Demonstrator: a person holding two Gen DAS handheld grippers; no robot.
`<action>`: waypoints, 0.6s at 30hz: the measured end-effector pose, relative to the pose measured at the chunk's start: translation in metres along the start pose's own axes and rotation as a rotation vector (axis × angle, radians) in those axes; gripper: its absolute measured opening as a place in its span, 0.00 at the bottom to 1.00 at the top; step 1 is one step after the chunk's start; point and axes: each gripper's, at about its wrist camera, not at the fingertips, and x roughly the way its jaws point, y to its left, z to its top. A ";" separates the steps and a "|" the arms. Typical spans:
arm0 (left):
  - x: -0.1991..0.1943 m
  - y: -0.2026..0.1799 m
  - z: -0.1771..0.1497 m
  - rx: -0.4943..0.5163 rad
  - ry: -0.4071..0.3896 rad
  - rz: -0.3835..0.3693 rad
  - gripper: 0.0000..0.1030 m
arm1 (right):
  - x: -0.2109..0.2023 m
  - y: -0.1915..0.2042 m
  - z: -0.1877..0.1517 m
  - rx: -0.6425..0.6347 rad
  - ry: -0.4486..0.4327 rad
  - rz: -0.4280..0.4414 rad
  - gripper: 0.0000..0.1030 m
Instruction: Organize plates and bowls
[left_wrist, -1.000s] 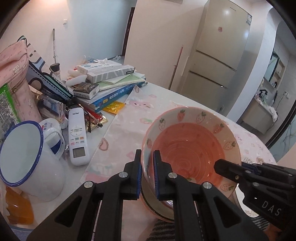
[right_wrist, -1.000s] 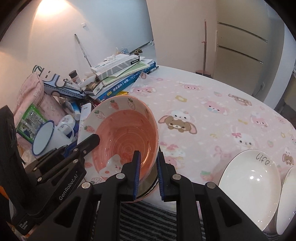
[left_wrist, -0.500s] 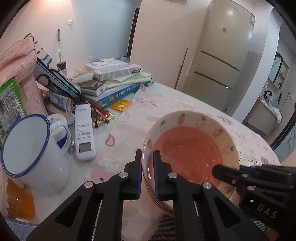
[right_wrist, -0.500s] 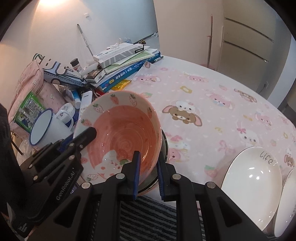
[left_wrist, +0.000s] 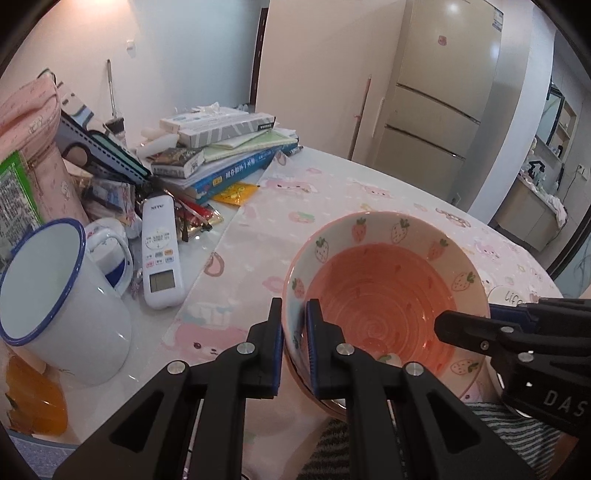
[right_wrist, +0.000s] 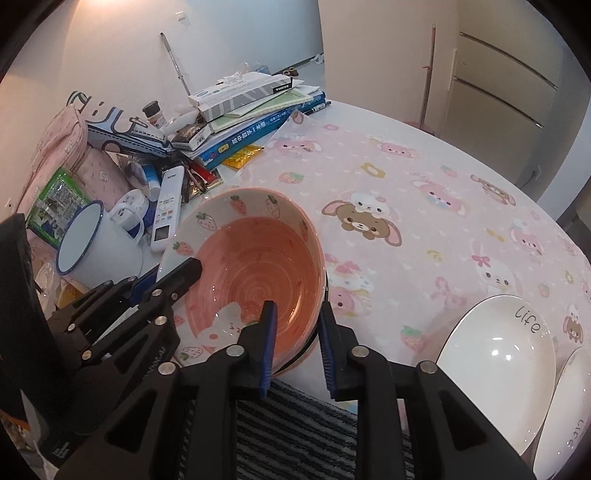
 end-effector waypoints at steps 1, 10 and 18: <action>0.000 -0.001 0.000 0.001 -0.001 0.006 0.08 | 0.000 0.000 0.000 -0.004 -0.001 -0.003 0.26; -0.007 0.003 0.001 -0.012 -0.076 -0.027 0.70 | 0.004 -0.009 0.005 0.009 0.008 0.033 0.26; -0.008 0.013 0.005 -0.062 -0.092 -0.068 0.74 | 0.002 -0.021 0.008 0.071 0.023 0.080 0.26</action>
